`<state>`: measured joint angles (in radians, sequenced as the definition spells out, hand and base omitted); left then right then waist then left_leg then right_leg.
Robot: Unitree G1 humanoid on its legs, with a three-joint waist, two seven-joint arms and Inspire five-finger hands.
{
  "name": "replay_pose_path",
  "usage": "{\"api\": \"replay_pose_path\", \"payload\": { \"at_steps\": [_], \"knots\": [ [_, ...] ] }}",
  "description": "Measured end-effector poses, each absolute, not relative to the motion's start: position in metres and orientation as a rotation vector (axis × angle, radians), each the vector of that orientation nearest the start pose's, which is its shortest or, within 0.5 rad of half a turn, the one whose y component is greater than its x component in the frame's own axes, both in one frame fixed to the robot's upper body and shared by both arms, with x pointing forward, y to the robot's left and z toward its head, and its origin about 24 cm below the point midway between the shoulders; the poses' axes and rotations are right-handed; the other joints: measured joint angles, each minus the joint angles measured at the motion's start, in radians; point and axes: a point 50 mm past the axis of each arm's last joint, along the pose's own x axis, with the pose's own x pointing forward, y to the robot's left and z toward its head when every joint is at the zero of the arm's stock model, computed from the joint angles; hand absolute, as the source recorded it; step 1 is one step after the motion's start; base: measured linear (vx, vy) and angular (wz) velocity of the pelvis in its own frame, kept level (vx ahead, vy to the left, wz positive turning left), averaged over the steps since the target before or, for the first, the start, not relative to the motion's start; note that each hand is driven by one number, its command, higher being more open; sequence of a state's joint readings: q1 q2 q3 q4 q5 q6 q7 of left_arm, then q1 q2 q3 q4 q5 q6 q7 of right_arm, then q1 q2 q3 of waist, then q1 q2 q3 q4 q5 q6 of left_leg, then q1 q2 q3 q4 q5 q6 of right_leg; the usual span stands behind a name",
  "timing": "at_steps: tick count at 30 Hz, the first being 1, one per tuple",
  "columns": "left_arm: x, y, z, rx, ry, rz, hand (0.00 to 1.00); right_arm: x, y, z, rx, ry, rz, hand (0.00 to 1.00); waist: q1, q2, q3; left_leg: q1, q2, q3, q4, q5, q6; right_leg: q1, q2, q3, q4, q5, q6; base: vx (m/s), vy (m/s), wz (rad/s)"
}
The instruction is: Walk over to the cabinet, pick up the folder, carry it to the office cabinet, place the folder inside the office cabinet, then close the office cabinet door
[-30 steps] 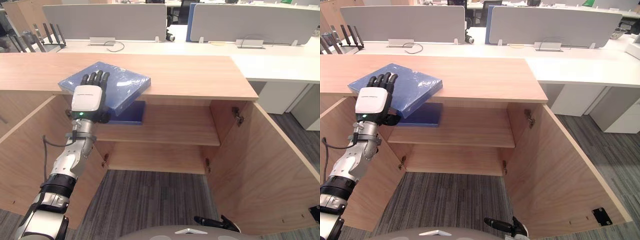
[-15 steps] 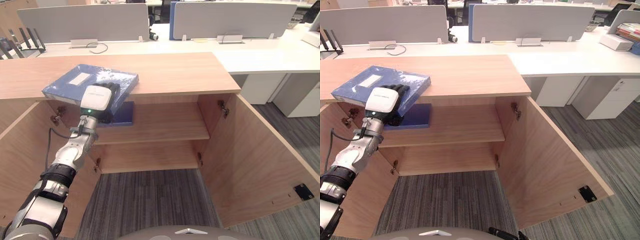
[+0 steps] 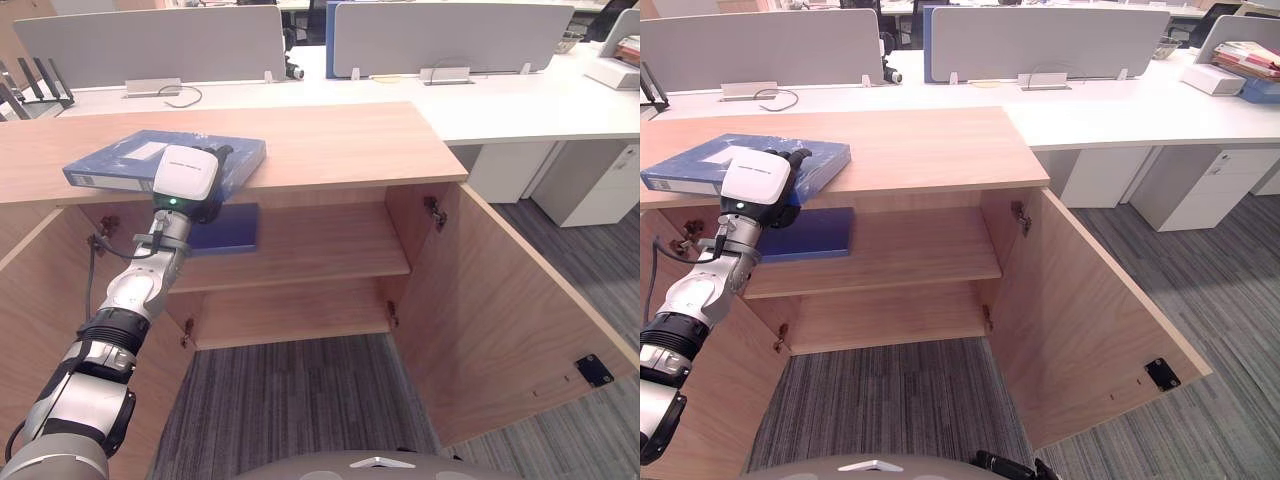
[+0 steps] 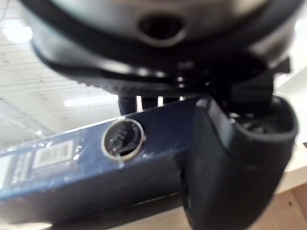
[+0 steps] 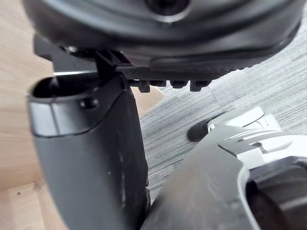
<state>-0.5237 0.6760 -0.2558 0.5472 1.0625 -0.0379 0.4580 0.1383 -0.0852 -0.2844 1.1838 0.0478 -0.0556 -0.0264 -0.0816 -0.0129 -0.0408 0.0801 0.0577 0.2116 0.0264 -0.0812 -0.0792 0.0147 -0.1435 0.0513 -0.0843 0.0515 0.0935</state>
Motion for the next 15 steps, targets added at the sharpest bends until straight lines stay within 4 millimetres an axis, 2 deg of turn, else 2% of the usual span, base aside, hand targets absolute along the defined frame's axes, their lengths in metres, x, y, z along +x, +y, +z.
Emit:
{"api": "replay_pose_path", "payload": {
  "at_steps": [2, 5, 7, 9, 10, 12, 15],
  "knots": [
    [0.335, 0.247, 0.125, 1.749, -0.388, 0.265, 0.0, 0.041, -0.214, -0.171, 0.111, 1.234, -0.397, 1.0, 0.001, -0.003, 0.003, -0.001, 0.0, -0.004, -0.001, 0.0, 0.0, 0.0, 0.0, -0.004, 0.0, 0.0, 0.0, -0.02, -0.03, 0.05],
    [0.313, 0.225, 0.125, 1.608, -0.46, 0.312, 0.0, 0.04, -0.214, -0.171, 0.115, 1.236, -0.403, 1.0, 0.006, -0.003, 0.003, -0.001, -0.003, -0.017, -0.013, 0.003, 0.005, 0.0, -0.002, -0.019, 0.0, -0.002, -0.002, 0.0, -0.02, 0.1],
    [0.294, 0.201, 0.125, 1.474, -0.544, 0.293, 0.0, 0.038, -0.214, -0.172, 0.11, 1.243, -0.407, 1.0, 0.021, -0.006, 0.005, -0.003, -0.004, -0.023, -0.015, 0.003, 0.005, 0.001, -0.002, -0.028, 0.001, -0.002, -0.002, 0.02, -0.014, 0.11],
    [0.273, 0.167, 0.126, 1.317, -0.667, 0.204, 0.0, 0.037, -0.214, -0.172, 0.094, 1.254, -0.402, 1.0, 0.039, -0.007, 0.006, -0.003, -0.007, -0.043, -0.016, 0.004, 0.006, 0.011, -0.006, -0.051, 0.005, -0.002, -0.002, 0.02, -0.018, 0.21],
    [0.27, 0.16, 0.126, 1.278, -0.69, 0.171, 0.0, 0.036, -0.215, -0.172, 0.09, 1.257, -0.404, 1.0, 0.043, -0.007, 0.006, -0.003, -0.009, -0.048, -0.015, 0.005, 0.007, 0.015, -0.008, -0.054, 0.005, -0.002, -0.002, 0.0, -0.008, 0.26],
    [0.261, 0.131, 0.127, 1.168, -0.764, 0.057, 0.0, 0.035, -0.216, -0.172, 0.079, 1.266, -0.4, 1.0, 0.052, -0.006, 0.005, -0.003, -0.017, -0.061, -0.013, 0.005, 0.012, 0.024, -0.016, -0.071, 0.005, -0.002, -0.003, -0.03, 0.002, 0.16],
    [0.247, 0.109, 0.13, 1.059, -0.82, -0.066, 0.0, 0.037, -0.215, -0.172, 0.059, 1.266, -0.377, 1.0, 0.05, -0.007, 0.004, -0.003, -0.023, -0.058, -0.013, 0.007, 0.015, 0.024, -0.023, -0.073, 0.006, -0.009, -0.01, -0.06, -0.009, -0.01]
  ]
}}
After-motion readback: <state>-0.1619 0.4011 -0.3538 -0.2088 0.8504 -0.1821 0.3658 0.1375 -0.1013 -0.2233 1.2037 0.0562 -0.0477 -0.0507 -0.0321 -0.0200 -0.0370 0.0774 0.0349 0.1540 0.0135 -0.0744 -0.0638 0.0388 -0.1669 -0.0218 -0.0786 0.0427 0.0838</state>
